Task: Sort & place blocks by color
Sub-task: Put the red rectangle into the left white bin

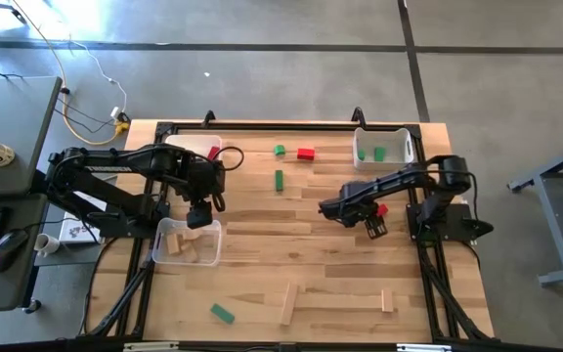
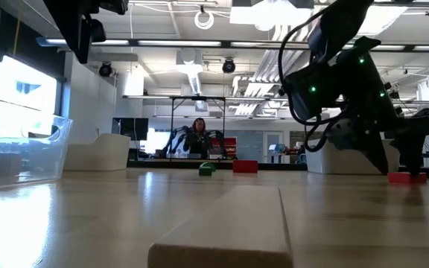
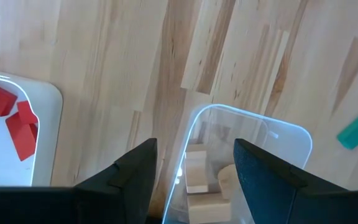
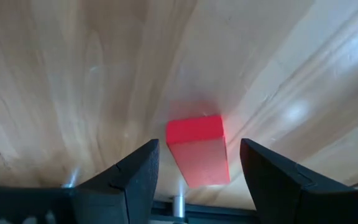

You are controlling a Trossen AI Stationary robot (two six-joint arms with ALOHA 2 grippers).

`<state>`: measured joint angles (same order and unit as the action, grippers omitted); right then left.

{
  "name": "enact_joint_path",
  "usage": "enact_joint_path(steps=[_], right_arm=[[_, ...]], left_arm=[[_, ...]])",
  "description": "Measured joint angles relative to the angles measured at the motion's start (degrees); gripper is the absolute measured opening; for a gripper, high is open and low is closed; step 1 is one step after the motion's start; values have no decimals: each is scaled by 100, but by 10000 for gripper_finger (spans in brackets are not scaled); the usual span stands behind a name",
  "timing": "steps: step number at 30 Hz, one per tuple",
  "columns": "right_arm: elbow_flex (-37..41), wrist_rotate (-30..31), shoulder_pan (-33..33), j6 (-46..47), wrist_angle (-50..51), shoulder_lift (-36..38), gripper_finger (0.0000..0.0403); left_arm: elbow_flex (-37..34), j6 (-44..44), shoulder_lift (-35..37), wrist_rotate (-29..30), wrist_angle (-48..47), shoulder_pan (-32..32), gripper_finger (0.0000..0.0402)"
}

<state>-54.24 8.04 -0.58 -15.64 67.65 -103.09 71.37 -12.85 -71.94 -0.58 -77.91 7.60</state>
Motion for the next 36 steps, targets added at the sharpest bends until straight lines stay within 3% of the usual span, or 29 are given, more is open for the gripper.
enact_joint_path(steps=[6,15,28,31,36], right_arm=[[1,58,0,56,-276,-137,206],[-7,-14,0,183,-160,-266,147],[-2,-64,-13,243,-137,-246,105],[6,-240,-29,388,-154,-131,103],[-249,-1039,-87,996,-202,188,101]], left_arm=[[0,82,0,0,-2,0,198],[0,241,0,0,-17,0,199],[0,258,0,-2,-26,0,200],[-2,258,0,-1,-26,0,200],[-2,212,0,193,-26,24,200]])
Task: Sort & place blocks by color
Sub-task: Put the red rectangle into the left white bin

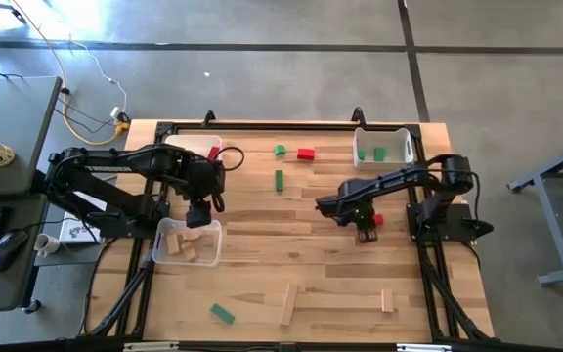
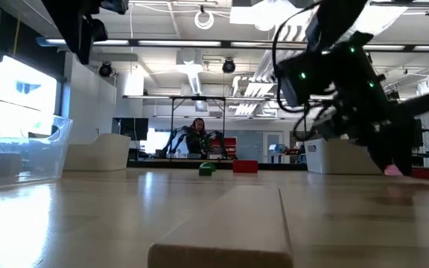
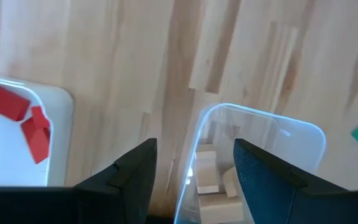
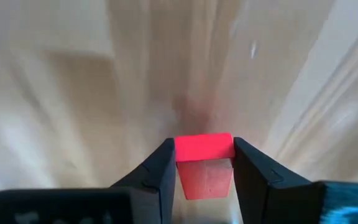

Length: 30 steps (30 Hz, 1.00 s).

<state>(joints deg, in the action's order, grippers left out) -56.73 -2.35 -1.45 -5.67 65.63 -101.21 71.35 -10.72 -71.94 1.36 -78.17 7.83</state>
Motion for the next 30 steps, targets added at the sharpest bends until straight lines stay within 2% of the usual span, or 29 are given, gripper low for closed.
enact_joint_path(steps=[11,25,30], right_arm=[[-1372,-7,-125,770,-362,535,101],[-2866,-67,-1055,335,-843,531,101],[-3410,-382,-1255,235,-1241,531,101]], left_arm=[[0,5,0,187,199,497,200],[0,301,-2,168,902,1341,198],[0,295,-2,-301,1132,1686,198]])
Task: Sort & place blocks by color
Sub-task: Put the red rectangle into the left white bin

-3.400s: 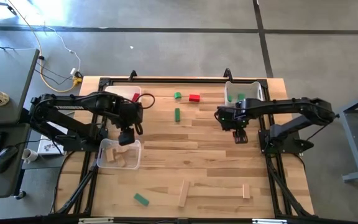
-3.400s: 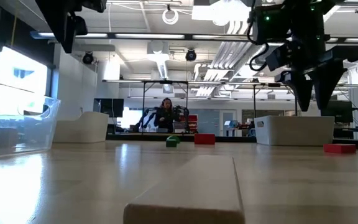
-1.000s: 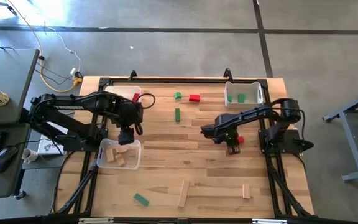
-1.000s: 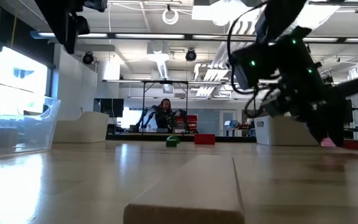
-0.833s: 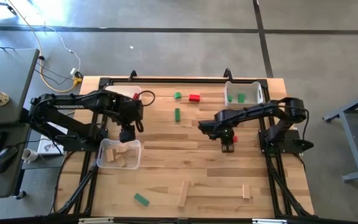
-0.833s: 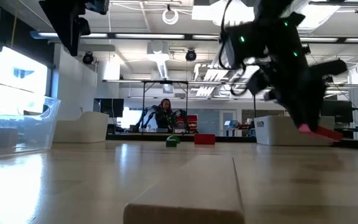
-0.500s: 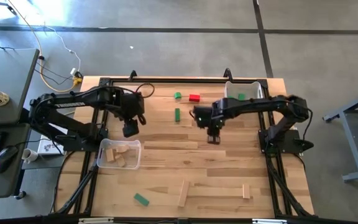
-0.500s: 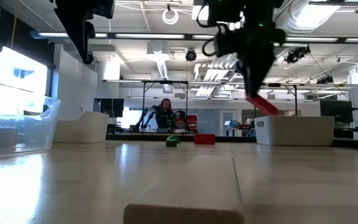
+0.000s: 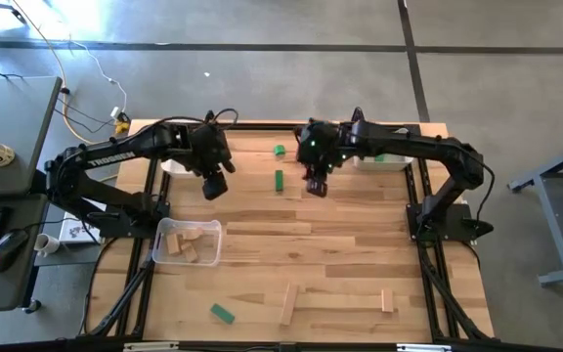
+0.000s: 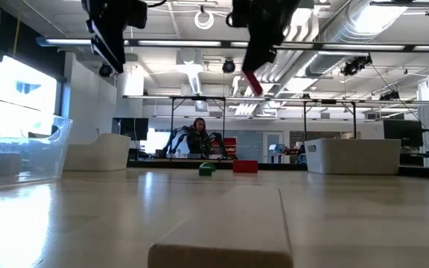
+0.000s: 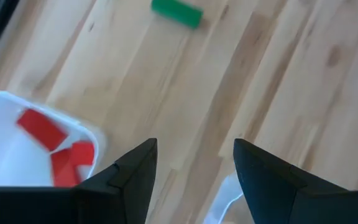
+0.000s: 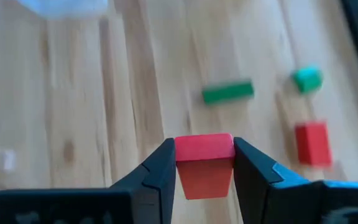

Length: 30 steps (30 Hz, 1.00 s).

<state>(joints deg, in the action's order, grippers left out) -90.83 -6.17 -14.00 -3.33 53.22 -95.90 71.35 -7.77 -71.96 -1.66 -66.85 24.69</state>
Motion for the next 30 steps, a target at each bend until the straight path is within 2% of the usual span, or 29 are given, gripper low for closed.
enact_joint_path(steps=[5,10,15,19,24,30], right_arm=[[-475,-116,-133,-55,-293,0,101],[-772,-141,-140,-69,-520,0,101],[-957,-689,-140,-61,-851,0,101],[-1142,-991,-140,-168,-1021,0,101],[-1450,-1755,-142,-330,-1156,-1,101],[-1838,-2785,-170,-463,-1402,-1,101]], left_arm=[[0,3,0,-814,586,384,197],[0,-157,2,-1982,1530,825,197],[0,-520,2,-3270,2572,1124,197],[0,-814,2,-4034,3317,1258,197],[0,-1018,4,-4664,3972,1322,197],[0,-1023,4,-5056,4335,1321,197]])
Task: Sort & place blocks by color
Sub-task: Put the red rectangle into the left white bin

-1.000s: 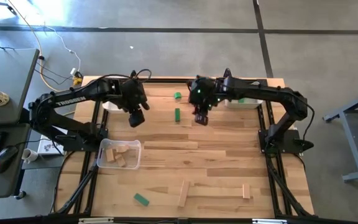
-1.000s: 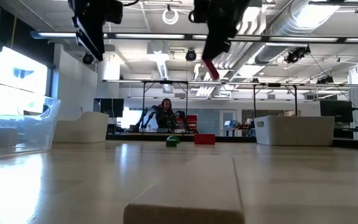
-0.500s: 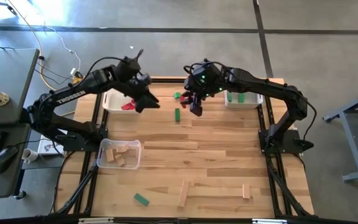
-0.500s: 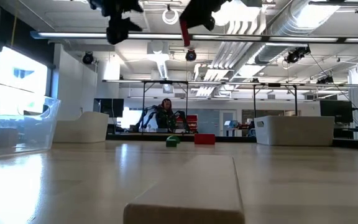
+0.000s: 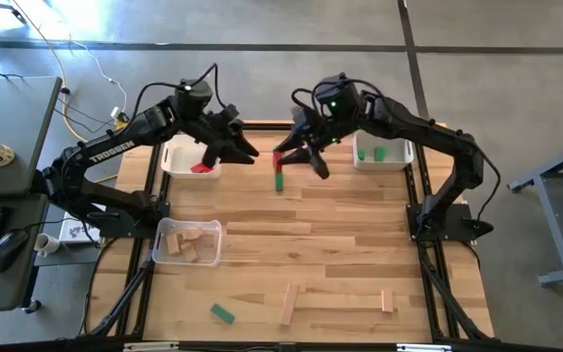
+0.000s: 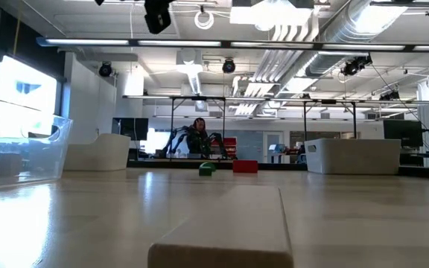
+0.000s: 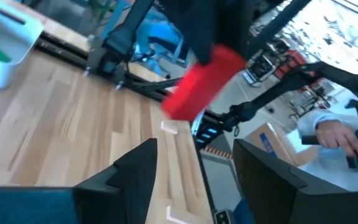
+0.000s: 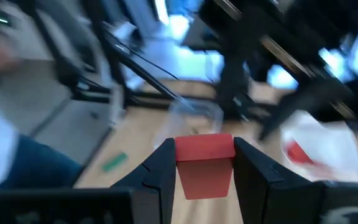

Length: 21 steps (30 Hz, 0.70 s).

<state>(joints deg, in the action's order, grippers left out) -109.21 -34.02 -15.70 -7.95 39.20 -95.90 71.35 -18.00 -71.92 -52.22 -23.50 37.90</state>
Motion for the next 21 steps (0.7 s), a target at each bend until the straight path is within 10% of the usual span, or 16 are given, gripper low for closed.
enact_joint_path(steps=[8,21], right_arm=[[-138,-1514,-151,19,-669,-2,101],[-138,-1609,-195,1,-1245,-2,101]], left_arm=[[0,-119,0,-469,985,-9,197],[0,-302,-13,-59,2385,-581,197]])
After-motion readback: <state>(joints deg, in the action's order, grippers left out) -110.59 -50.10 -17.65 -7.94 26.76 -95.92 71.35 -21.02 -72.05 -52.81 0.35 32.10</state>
